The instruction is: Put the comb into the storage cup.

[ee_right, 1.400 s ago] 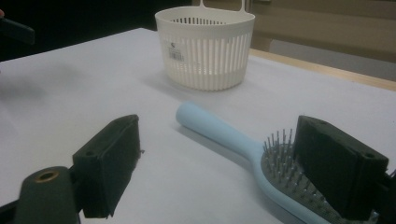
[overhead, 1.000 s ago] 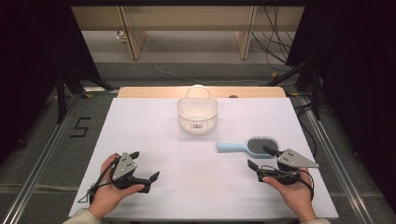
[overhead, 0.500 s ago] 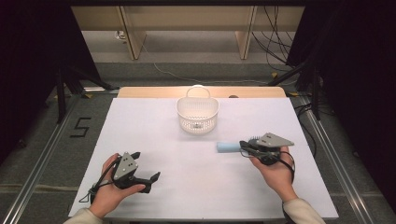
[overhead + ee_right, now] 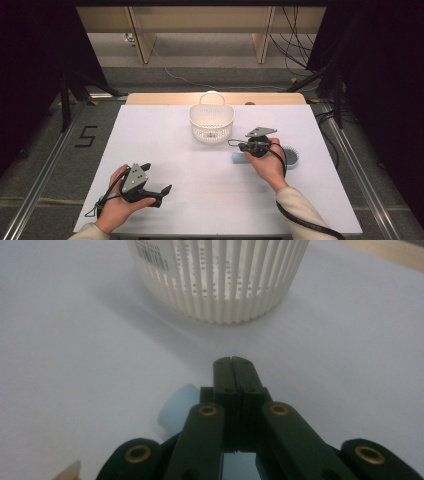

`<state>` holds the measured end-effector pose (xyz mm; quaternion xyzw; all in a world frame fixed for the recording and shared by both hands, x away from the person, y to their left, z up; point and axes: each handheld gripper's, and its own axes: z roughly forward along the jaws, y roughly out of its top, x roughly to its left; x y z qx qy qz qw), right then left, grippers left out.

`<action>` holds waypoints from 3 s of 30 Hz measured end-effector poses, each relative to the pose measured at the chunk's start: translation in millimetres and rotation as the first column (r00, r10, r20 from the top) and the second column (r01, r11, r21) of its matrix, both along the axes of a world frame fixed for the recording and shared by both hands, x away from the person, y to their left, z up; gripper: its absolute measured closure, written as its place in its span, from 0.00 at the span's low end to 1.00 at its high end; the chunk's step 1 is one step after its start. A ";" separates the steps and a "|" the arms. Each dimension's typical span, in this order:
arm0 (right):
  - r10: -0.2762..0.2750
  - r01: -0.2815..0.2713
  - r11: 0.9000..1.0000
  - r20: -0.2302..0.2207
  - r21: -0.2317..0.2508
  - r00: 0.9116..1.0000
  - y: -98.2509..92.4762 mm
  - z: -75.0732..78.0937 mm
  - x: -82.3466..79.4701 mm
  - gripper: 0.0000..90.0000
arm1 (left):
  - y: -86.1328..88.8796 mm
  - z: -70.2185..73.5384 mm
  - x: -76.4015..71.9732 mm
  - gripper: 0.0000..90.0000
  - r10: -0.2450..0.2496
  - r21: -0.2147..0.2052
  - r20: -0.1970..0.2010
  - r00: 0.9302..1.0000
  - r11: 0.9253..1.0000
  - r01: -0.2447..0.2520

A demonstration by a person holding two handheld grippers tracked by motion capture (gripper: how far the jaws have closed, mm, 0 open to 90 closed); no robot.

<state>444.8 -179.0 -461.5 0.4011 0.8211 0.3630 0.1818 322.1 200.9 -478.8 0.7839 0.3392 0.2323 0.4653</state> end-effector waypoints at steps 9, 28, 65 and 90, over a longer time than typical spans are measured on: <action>-0.031 0.028 0.999 -0.067 -0.039 0.997 8.3 -7.9 11.1 1.00 | -0.5 -0.3 0.0 0.00 -0.002 0.001 -0.003 1.000 1.000 0.002; -0.015 -0.007 0.995 -0.212 -0.101 0.977 7.7 -9.3 10.8 1.00 | -0.1 -0.8 0.1 0.00 -0.006 0.003 -0.009 1.000 1.000 0.006; 0.073 -0.174 0.961 -0.410 -0.215 0.909 -34.1 0.1 -60.0 1.00 | -1.3 -1.5 -0.4 0.00 -0.014 0.006 -0.017 1.000 1.000 0.014; -0.017 -0.113 0.960 -0.456 -0.257 0.890 -75.3 4.9 -83.0 1.00 | -2.7 -1.8 -0.9 0.00 -0.014 0.006 -0.021 1.000 1.000 0.014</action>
